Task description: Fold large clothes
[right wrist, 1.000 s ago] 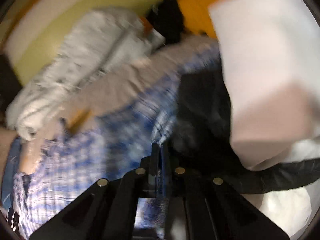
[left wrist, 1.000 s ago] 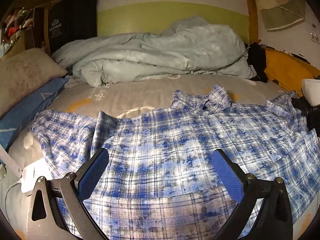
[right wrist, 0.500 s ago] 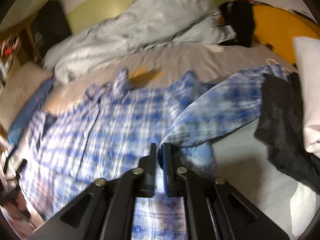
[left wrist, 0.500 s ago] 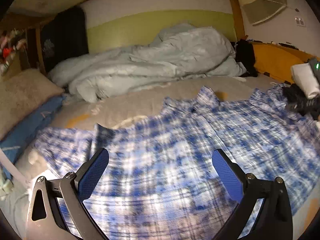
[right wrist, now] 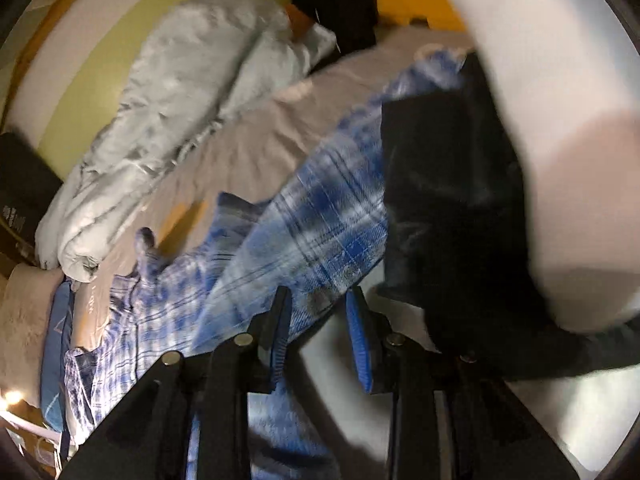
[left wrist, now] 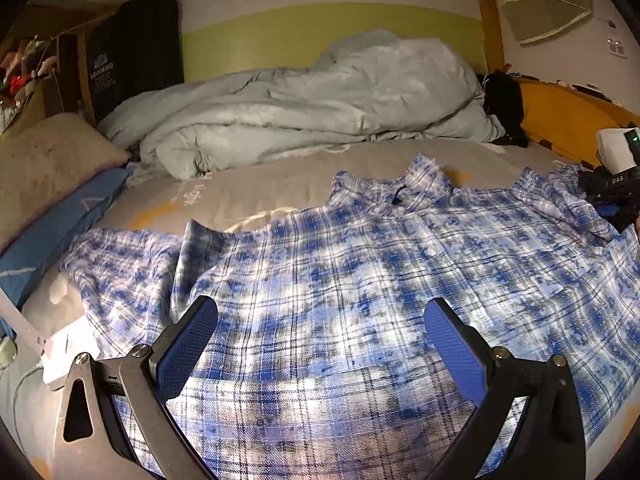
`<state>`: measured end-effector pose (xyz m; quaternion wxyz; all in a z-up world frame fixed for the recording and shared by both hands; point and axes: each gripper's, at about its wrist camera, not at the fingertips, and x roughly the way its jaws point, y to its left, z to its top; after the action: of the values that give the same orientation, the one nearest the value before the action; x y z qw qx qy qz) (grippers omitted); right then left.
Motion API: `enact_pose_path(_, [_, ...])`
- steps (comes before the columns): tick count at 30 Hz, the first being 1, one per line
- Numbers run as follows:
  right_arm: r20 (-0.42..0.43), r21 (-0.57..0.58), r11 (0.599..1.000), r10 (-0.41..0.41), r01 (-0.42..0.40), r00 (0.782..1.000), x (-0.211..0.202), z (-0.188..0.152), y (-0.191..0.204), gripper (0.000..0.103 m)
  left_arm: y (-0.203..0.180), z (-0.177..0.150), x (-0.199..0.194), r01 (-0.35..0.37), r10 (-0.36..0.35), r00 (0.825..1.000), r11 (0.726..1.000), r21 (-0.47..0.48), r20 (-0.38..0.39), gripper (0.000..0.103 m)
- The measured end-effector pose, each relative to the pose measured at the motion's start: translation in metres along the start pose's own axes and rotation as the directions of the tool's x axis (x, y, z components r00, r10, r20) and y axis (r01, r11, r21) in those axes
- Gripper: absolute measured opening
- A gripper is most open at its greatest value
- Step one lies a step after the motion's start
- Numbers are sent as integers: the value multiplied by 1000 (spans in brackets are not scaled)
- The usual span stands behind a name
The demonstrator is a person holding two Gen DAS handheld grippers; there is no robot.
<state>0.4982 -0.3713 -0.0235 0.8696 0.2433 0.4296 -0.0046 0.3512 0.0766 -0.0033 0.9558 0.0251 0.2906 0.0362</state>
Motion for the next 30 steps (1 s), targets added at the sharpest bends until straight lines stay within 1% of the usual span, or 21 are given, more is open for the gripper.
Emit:
enact_pose_path(2, [-26,19,1000,-23,24,999,13,0,-3,27,1,-1,2,-6,6,1000,1000,-1,-3,103])
enact_pose_path(4, [-48,47,999,-24,26,999,21,-2,-7,27,2,-2,4,-4,4,1000,1000,-5,-8,103])
enact_pose_path(7, [-35,57,998,-19,21,999,25,-1,-7,28,4,-1,10,16,-17,999,1000,-27,-31,103])
enact_pose_path(8, [-28,51,998,-19,21,999,26,-2,-7,26,4,-2,13,17,-18,999,999,-34,-40,102])
enact_pose_path(9, [-21,45,999,-23,24,1000,27,-2,-7,1,4,-2,15,15,-17,999,999,-37,-47,103])
enact_pose_path(10, [-4,40,999,-31,31,1000,27,-2,-7,1,3,-3,17,14,-15,999,999,-36,-51,103])
enact_pose_path(12, [52,39,999,12,-14,999,19,-1,-7,2,2,-4,18,3,-4,999,1000,-26,-54,103])
enact_pose_path(15, [137,-51,997,56,-50,989,-5,0,11,2,2,-3,11,1,-2,1000,1000,-23,-31,102])
enact_pose_path(16, [163,-98,991,109,-94,981,-17,-1,23,2,2,-1,9,2,-2,1000,1000,-25,-21,102])
enact_pose_path(18, [171,-145,980,162,-138,972,-33,-7,39,2,3,2,2,1,-1,1000,1000,-26,4,102])
enact_pose_path(20, [153,-208,961,218,-184,964,-45,-20,61,2,3,4,-3,-1,2,1000,1000,-25,22,103])
enact_pose_path(21, [135,-258,944,246,-206,960,-51,-29,74,2,3,5,-4,0,1,1000,1000,-26,26,103])
enact_pose_path(23, [97,-346,912,271,-223,958,-56,-49,98,2,3,6,-5,2,-1,1000,1000,-27,27,102])
enact_pose_path(24, [73,-381,895,277,-230,958,-56,-60,109,2,3,6,-6,2,-2,1000,1000,-27,27,102])
enact_pose_path(26, [-3,-440,862,278,-251,961,-48,-87,132,2,2,6,-6,3,-3,1000,1000,-24,30,102])
enact_pose_path(28, [-94,-493,825,265,-276,960,-35,-113,150,2,1,5,-8,2,-1,999,1000,-21,34,103])
enact_pose_path(29, [-115,-503,816,261,-283,958,-30,-121,154,2,1,5,-8,5,-4,999,1000,-20,34,102])
enact_pose_path(30, [-132,-497,819,256,-287,958,-25,-129,158,2,2,5,-8,10,-9,999,1000,-21,34,102])
